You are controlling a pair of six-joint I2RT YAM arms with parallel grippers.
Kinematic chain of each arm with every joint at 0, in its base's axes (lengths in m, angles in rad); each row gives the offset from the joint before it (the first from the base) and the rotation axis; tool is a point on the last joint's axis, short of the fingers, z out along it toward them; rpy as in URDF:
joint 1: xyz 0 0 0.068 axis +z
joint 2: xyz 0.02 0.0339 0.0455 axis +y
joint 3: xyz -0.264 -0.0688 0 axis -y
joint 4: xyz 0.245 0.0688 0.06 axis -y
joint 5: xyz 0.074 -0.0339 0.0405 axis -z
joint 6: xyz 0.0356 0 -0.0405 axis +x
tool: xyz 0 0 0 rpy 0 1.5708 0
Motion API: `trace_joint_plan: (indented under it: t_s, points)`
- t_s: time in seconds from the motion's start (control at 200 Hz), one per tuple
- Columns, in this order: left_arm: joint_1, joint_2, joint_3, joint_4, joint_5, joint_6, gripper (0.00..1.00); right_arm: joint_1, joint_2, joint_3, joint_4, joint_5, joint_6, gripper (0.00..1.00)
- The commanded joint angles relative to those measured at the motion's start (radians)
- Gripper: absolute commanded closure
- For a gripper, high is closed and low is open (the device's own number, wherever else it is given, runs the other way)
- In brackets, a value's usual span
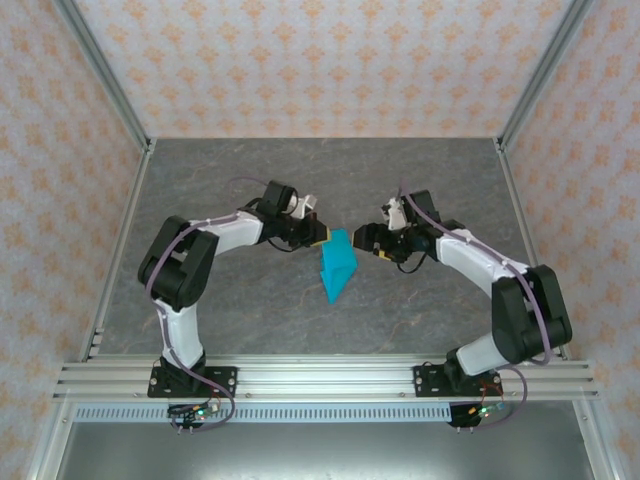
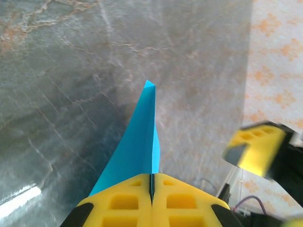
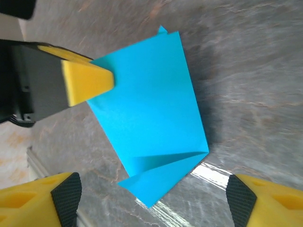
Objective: Fold a paper plane with a square sheet of paper (fold left side to right side)
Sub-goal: Pick up the paper from the center of the table, then place the paper at the center of the table.
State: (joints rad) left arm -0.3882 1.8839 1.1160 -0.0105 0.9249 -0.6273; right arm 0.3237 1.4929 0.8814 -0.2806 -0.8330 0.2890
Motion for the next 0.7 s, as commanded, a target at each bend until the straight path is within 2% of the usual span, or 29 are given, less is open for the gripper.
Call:
trace_joint_plan:
  t_s: [0.0, 0.165, 0.325, 0.611, 0.696]
  points:
    - [0.035, -0.087, -0.057, 0.067, 0.095, 0.076, 1.0, -0.009, 0.053, 0.029, 0.138, -0.173, -0.048, 0.18]
    - [0.043, -0.127, -0.095, 0.082, 0.153, 0.087, 1.0, -0.015, 0.128, -0.007, 0.328, -0.301, 0.0, 0.21]
    - [0.043, -0.147, -0.108, 0.109, 0.167, 0.087, 1.0, -0.015, 0.171, -0.043, 0.481, -0.352, 0.063, 0.24]
    - [0.042, -0.147, -0.108, 0.123, 0.189, 0.087, 1.0, -0.015, 0.225, -0.059, 0.529, -0.376, 0.076, 0.31]
    - [0.041, -0.147, -0.107, 0.124, 0.193, 0.087, 1.0, -0.015, 0.236, -0.065, 0.558, -0.395, 0.096, 0.37]
